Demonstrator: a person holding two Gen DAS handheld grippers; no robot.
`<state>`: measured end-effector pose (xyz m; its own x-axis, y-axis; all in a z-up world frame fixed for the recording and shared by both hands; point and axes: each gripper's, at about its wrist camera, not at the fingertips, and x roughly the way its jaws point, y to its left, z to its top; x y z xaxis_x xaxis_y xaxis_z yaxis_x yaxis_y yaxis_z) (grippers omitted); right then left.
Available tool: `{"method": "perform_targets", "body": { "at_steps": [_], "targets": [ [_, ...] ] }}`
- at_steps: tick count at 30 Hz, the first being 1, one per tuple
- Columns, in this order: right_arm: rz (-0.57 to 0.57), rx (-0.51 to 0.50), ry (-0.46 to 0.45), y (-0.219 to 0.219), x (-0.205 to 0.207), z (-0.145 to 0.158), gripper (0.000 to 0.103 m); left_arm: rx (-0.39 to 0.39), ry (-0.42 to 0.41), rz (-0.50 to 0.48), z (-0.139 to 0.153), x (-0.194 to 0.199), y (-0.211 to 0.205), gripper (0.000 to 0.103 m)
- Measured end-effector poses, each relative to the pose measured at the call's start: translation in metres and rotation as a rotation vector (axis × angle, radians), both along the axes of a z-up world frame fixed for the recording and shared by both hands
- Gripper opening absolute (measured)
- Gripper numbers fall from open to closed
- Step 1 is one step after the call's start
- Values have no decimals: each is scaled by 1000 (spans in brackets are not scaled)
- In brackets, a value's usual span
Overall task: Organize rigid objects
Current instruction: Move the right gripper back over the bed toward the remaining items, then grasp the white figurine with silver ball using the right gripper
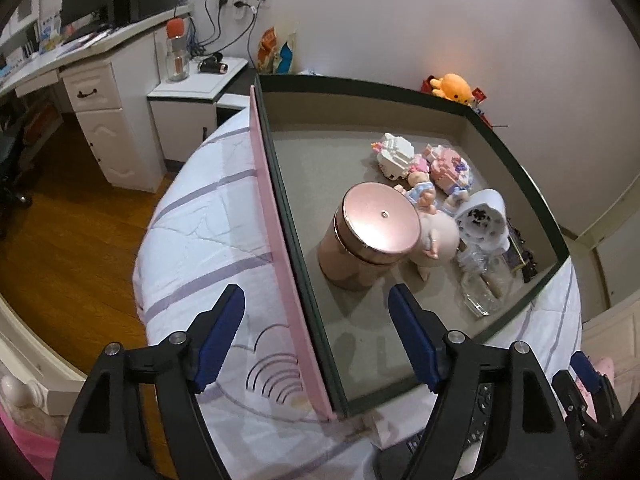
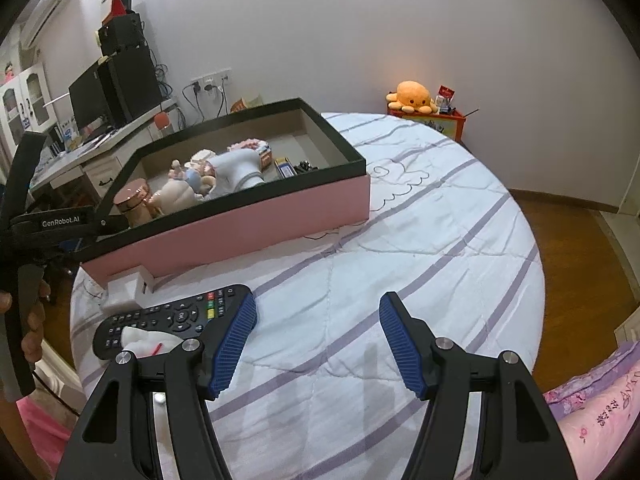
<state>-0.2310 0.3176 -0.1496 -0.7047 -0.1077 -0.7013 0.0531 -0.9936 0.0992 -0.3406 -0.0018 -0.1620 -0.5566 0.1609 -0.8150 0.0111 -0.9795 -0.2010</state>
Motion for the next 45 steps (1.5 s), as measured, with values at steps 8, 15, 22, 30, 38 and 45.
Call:
{"method": "perform_targets", "body": {
  "at_steps": [8,15,22,30,38,45],
  "targets": [
    [27,-16,40,-2,32,11,67,-39,123,-38,27,61,1,85],
    [97,-46,56,-15,66,9,67,-119,203,-145,27,114,17,93],
    [170,-74,32,-43,75,-11,67,-168,180,-208,4,143,31,93],
    [163,-118,30,-57,61,-23,67,-177,175,-223,-11,144,38,93],
    [218,-154,34,-52,51,-30,47,-198,163,-247,-27,130,46,93],
    [135,-96,63,-19,49,-26,47,-162,160,-293,-35,117,64,90]
  ]
}}
